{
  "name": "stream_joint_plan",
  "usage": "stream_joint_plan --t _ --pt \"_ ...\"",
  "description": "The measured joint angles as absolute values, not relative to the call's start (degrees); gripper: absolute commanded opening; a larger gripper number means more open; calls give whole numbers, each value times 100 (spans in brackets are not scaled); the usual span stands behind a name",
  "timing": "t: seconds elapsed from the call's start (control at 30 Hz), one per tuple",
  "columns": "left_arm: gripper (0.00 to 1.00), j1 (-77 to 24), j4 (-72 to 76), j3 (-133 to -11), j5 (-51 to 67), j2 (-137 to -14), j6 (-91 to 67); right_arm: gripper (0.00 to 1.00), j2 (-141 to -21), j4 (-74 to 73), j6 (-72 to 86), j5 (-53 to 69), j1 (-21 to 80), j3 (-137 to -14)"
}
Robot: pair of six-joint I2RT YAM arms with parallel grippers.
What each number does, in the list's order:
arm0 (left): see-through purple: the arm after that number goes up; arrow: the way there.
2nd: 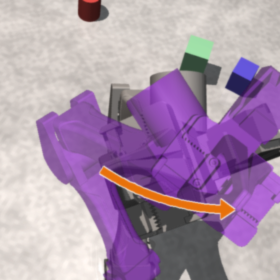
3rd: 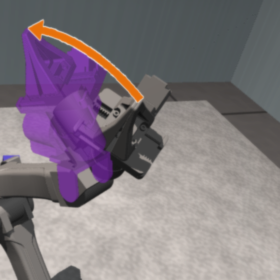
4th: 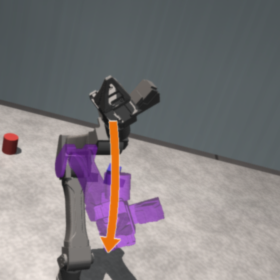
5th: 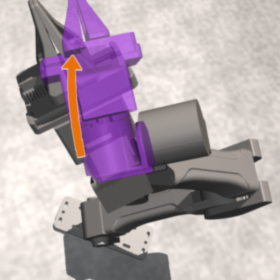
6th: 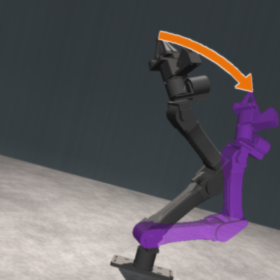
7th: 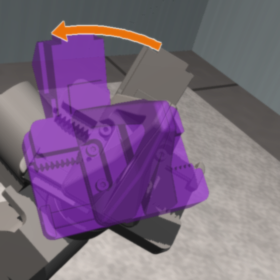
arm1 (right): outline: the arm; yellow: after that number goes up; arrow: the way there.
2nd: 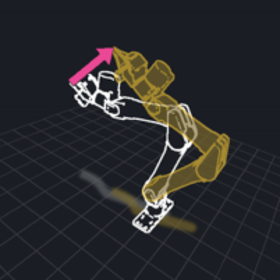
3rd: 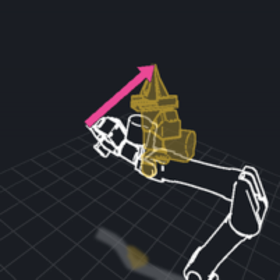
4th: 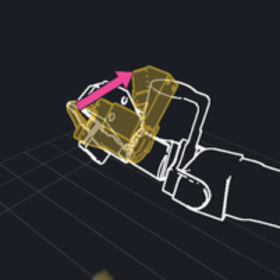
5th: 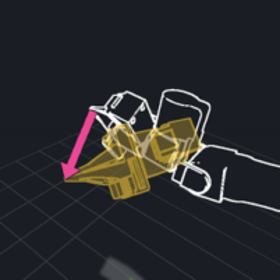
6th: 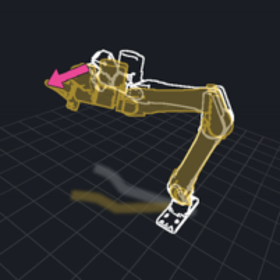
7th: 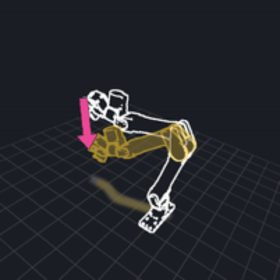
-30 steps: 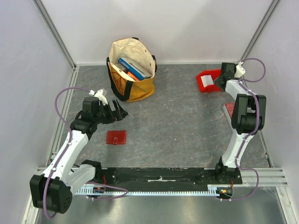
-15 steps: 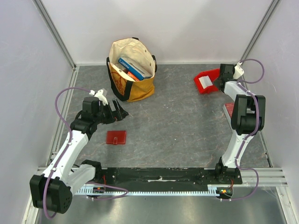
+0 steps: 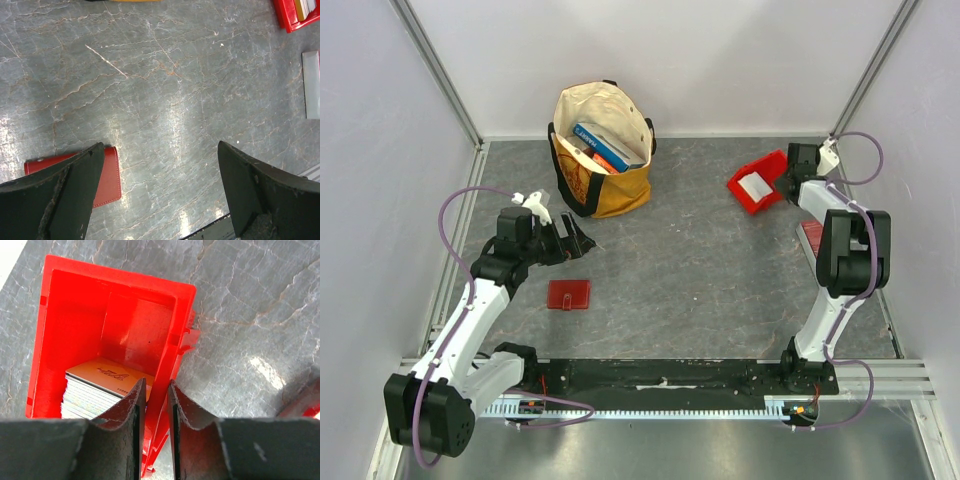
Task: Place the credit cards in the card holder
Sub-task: Move the storage box to the center of the board.
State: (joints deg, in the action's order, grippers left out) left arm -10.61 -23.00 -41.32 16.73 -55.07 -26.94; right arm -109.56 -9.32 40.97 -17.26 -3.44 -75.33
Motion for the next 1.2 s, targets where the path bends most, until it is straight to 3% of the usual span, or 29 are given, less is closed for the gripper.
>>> stream_joint_plan --t 0.37,0.8,1.2 --pt "99 -1061 -2298 -4132 1717 -5511 -2694 29 -10208 -965 4316 -1741 43 -6624" --pt "99 -1061 -2447 -4106 1682 -5472 -2764 28 -9006 -906 5347 -2062 1306 -5162" --pt "99 -1061 -2480 -3297 1680 -4392 -3472 29 -8252 -1372 6632 -2891 2775 -4477"
